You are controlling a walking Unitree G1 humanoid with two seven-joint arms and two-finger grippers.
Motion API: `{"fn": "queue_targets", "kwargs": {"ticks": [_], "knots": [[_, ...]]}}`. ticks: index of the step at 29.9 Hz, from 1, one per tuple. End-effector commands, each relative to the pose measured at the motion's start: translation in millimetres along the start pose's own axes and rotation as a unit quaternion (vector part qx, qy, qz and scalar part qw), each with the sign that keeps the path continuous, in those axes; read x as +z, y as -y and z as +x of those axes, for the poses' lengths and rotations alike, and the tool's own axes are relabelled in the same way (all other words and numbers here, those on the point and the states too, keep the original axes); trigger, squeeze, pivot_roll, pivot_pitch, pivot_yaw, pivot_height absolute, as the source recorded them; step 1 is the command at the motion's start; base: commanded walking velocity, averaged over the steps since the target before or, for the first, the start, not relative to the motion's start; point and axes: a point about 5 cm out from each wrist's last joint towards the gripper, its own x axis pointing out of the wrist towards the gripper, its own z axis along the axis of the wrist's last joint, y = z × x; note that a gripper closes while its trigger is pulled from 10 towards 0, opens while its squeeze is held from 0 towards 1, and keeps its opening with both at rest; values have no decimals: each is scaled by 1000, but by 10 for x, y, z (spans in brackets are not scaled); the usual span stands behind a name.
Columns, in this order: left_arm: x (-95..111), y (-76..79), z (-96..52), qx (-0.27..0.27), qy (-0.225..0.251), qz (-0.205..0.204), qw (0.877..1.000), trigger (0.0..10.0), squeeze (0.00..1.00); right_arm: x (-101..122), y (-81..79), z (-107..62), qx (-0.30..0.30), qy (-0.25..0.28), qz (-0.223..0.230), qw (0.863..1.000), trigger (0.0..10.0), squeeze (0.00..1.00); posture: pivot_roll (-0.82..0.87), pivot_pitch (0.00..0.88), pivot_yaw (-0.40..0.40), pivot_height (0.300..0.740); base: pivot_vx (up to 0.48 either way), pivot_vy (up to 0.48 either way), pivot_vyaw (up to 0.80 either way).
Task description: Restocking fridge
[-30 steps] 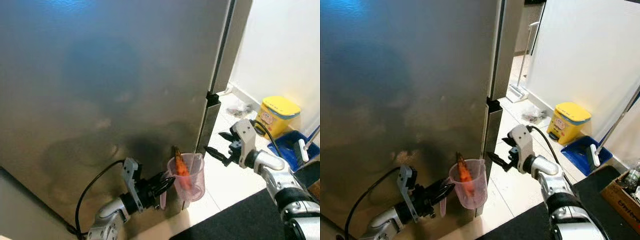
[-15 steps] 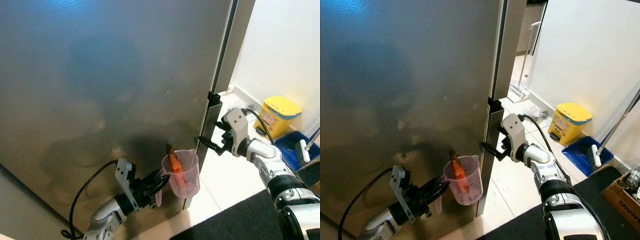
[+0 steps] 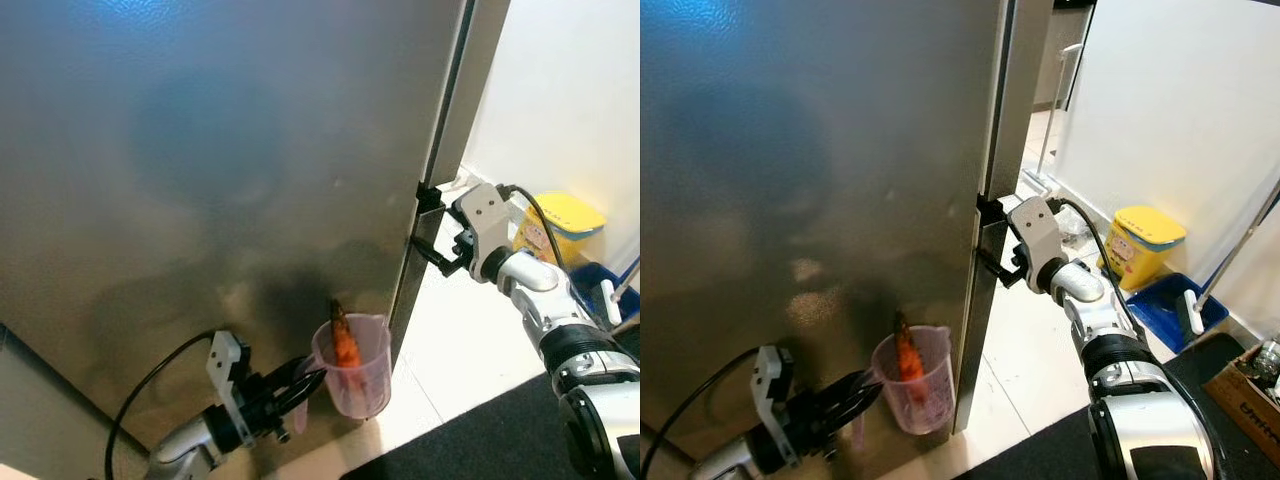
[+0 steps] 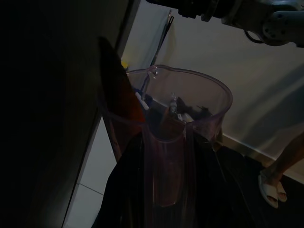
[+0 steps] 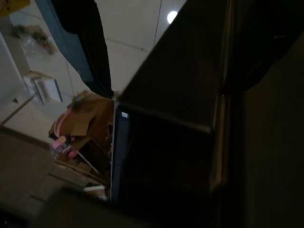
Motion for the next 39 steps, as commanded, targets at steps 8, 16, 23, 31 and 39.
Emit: {"fn": "queue_targets", "kwargs": {"ticks": [8,16,23,31,39], "knots": [[122,17,-171,-11,1,17,1000,10000,0,-71,45,-21,-36,-18,6,999,10000,0,40,0,-38,740,0,0,0],[146,64,-216,-16,0,15,1000,10000,0,-172,209,-126,-118,-49,1,992,10000,0,47,12,-33,740,0,0,0],[163,78,-203,-21,0,14,1000,10000,0,-210,377,-249,-164,-55,7,985,10000,0,42,10,-28,740,0,0,0],[167,84,-159,-27,1,13,1000,10000,0,-266,505,-374,-203,-66,4,977,10000,0,38,2,-22,740,0,0,0],[172,79,-134,-32,0,13,999,10000,0,-311,571,-454,-223,-76,4,972,10000,0,35,0,-21,740,0,0,0]]}}
